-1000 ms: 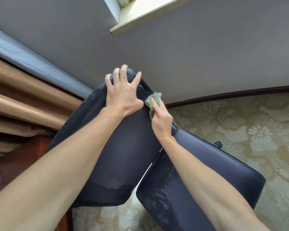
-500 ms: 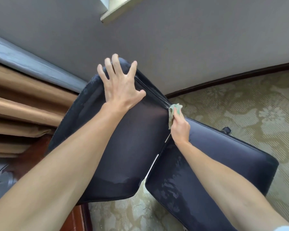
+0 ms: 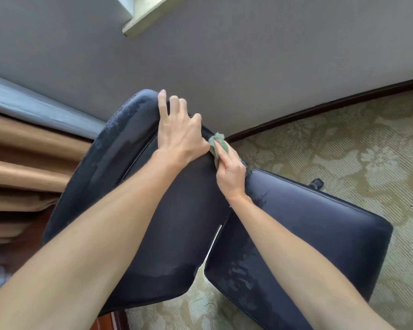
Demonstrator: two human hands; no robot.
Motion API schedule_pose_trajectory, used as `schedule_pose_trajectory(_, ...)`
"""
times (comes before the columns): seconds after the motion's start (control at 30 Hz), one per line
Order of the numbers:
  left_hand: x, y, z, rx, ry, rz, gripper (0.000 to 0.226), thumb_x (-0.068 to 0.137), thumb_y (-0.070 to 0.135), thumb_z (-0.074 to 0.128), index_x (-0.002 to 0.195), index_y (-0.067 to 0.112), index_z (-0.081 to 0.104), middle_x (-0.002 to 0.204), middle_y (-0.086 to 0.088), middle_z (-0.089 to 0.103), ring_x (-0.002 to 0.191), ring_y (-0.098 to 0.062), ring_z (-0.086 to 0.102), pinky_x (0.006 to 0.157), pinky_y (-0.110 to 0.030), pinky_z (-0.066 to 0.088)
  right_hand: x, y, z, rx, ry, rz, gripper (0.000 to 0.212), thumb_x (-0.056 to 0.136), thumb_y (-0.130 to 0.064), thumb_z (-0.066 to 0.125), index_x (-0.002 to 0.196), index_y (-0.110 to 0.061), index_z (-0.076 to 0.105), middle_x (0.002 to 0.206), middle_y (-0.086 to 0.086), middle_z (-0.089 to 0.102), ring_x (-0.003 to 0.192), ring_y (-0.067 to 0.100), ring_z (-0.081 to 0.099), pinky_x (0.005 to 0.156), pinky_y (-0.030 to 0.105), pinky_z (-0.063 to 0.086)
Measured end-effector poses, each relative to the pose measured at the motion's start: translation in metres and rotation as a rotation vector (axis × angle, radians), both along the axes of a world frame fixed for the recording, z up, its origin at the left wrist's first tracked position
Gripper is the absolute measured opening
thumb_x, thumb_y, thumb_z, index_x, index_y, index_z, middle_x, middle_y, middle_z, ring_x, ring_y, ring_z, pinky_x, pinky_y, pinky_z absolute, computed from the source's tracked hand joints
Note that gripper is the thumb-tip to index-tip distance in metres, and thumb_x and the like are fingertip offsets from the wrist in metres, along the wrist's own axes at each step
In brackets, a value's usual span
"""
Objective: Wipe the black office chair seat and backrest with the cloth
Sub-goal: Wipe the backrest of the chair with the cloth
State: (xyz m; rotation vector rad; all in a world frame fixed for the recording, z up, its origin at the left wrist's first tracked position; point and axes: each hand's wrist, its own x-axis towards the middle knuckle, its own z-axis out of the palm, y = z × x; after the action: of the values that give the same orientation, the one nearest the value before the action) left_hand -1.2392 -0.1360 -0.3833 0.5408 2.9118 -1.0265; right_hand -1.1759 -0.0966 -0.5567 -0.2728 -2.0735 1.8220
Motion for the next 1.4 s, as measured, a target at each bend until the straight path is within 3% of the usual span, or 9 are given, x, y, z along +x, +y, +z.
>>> schedule_pose_trajectory(0.07, 0.000, -0.002, -0.001, -0.011, -0.013, 0.010, 0.035, 0.077, 0.038, 0.054, 0.100, 0.016, 0.068, 0.117, -0.022, 0.048, 0.125, -0.040, 0.032, 0.117, -0.055, -0.007, 0.007, 0.007, -0.019, -0.024, -0.080, -0.005, 0.045, 0.089, 0.007, 0.044, 0.127, -0.011, 0.062, 0.136, 0.009, 0.056, 0.129, 0.019, 0.048, 0.111, 0.027, 0.035)
schedule_pose_trajectory(0.27, 0.002, 0.002, -0.005, -0.026, 0.012, 0.027, 0.028, 0.073, 0.028, 0.056, 0.093, 0.014, 0.069, 0.112, -0.022, 0.048, 0.121, -0.041, 0.034, 0.117, -0.056, -0.006, 0.020, 0.023, -0.048, -0.109, -0.343, 0.033, 0.040, 0.096, 0.001, 0.043, 0.129, -0.012, 0.060, 0.139, 0.004, 0.053, 0.130, 0.022, 0.049, 0.111, 0.031, 0.037)
schedule_pose_trajectory(0.5, 0.002, 0.003, -0.004, -0.015, 0.024, 0.043, 0.048, 0.076, 0.042, 0.038, 0.097, 0.012, 0.069, 0.113, -0.024, 0.048, 0.122, -0.041, 0.034, 0.116, -0.056, -0.006, -0.004, 0.003, 0.018, -0.158, 0.025, 0.069, 0.040, 0.090, 0.000, 0.043, 0.122, -0.008, 0.065, 0.132, 0.005, 0.059, 0.128, 0.019, 0.051, 0.111, 0.029, 0.036)
schedule_pose_trajectory(0.6, 0.001, 0.000, -0.005, -0.025, 0.016, 0.057, 0.037, 0.078, 0.037, 0.050, 0.096, 0.012, 0.070, 0.112, -0.023, 0.048, 0.121, -0.041, 0.034, 0.117, -0.056, -0.005, -0.005, 0.005, 0.009, -0.097, 0.039, 0.119, 0.039, 0.093, -0.005, 0.042, 0.125, -0.010, 0.063, 0.133, 0.008, 0.059, 0.128, 0.020, 0.051, 0.111, 0.030, 0.037)
schedule_pose_trajectory(0.8, 0.001, -0.001, -0.008, -0.060, 0.030, 0.107, 0.026, 0.069, 0.024, 0.051, 0.087, 0.013, 0.066, 0.107, -0.020, 0.046, 0.116, -0.040, 0.034, 0.117, -0.057, -0.005, 0.024, 0.028, -0.058, -0.112, -0.356, 0.126, 0.037, 0.096, 0.000, 0.046, 0.129, -0.010, 0.059, 0.140, 0.004, 0.051, 0.131, 0.022, 0.049, 0.112, 0.034, 0.037)
schedule_pose_trajectory(0.97, -0.011, 0.017, -0.009, -0.151, -0.057, 0.174, 0.035, 0.076, 0.030, 0.043, 0.100, 0.017, 0.066, 0.118, -0.020, 0.050, 0.120, -0.038, 0.037, 0.116, -0.058, -0.009, 0.015, 0.016, -0.044, -0.217, -0.354, 0.044, 0.036, 0.097, 0.000, 0.046, 0.127, -0.011, 0.060, 0.139, 0.004, 0.053, 0.130, 0.020, 0.050, 0.111, 0.035, 0.038)
schedule_pose_trajectory(1.1, -0.011, 0.027, -0.036, -0.239, -0.267, 0.126, 0.053, 0.085, 0.048, 0.038, 0.125, 0.019, 0.058, 0.135, -0.017, 0.050, 0.131, -0.035, 0.036, 0.117, -0.055, -0.001, 0.011, 0.012, -0.034, -0.215, -0.228, 0.030, 0.038, 0.094, 0.004, 0.045, 0.126, -0.010, 0.062, 0.137, 0.005, 0.055, 0.130, 0.012, 0.045, 0.113, 0.031, 0.034)
schedule_pose_trajectory(1.23, -0.005, 0.021, -0.060, -0.316, -0.288, 0.042, 0.052, 0.084, 0.054, 0.040, 0.119, 0.021, 0.059, 0.127, -0.015, 0.053, 0.120, -0.037, 0.040, 0.111, -0.051, 0.018, 0.009, 0.017, -0.047, -0.087, -0.157, 0.051, 0.037, 0.093, 0.001, 0.048, 0.126, -0.008, 0.062, 0.135, 0.010, 0.057, 0.130, 0.017, 0.048, 0.112, 0.026, 0.033)
schedule_pose_trajectory(1.4, -0.004, 0.018, -0.068, -0.340, -0.237, -0.025, 0.041, 0.081, 0.049, 0.047, 0.106, 0.022, 0.065, 0.115, -0.015, 0.054, 0.106, -0.035, 0.043, 0.103, -0.050, 0.026, 0.013, 0.026, -0.079, -0.073, -0.494, 0.056, 0.037, 0.097, -0.001, 0.047, 0.130, -0.013, 0.058, 0.137, 0.010, 0.055, 0.127, 0.027, 0.051, 0.111, 0.029, 0.036)
